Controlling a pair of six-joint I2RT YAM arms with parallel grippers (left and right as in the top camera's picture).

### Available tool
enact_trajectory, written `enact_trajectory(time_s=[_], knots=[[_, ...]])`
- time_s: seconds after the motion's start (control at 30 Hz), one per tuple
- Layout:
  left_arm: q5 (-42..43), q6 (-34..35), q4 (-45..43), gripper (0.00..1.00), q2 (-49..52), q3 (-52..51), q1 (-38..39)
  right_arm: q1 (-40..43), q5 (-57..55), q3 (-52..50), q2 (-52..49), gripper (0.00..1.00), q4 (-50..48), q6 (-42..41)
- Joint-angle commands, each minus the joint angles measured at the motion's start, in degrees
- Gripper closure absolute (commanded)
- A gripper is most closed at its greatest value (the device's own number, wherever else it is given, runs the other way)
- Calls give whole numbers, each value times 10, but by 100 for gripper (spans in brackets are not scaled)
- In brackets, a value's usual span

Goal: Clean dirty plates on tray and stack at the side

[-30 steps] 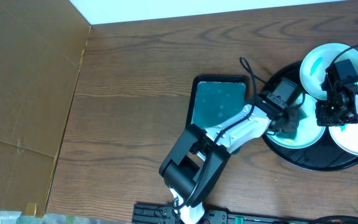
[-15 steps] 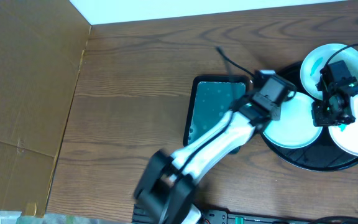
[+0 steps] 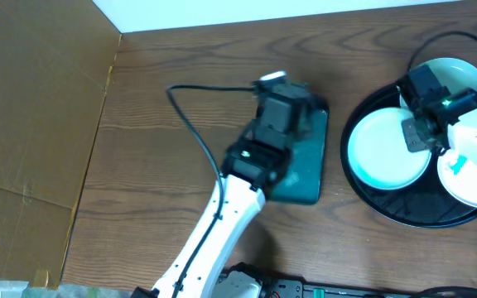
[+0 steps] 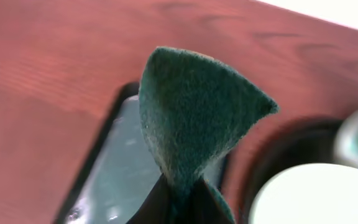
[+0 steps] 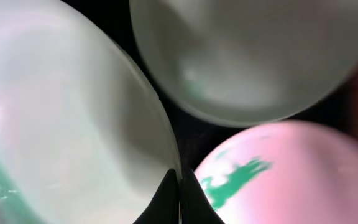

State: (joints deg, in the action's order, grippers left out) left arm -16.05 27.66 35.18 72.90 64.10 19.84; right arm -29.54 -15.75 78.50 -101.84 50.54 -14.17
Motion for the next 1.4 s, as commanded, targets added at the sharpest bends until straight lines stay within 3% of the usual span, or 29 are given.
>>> enact_trajectory(time_s=[0.0,0.2,0.53,0.73,0.87,1.27,1.37], knots=[[-9,48,21,93,1,-1,-43,-31,-136,29,23,99,7,35],[2,59,45,93,1,-1,-76,-82,-296,43,28,99,16,55],[4,59,47,93,1,-1,-77,-151,-431,43,28,99,11,117],[3,59,45,93,1,-1,-77,-200,-559,43,28,99,-12,191],[4,59,46,93,1,-1,-77,-220,-647,43,28,99,-31,197],[4,59,46,93,1,-1,-77,-222,-658,43,28,99,-35,246],[4,59,46,92,1,-1,-77,-222,-605,43,28,99,-28,245]])
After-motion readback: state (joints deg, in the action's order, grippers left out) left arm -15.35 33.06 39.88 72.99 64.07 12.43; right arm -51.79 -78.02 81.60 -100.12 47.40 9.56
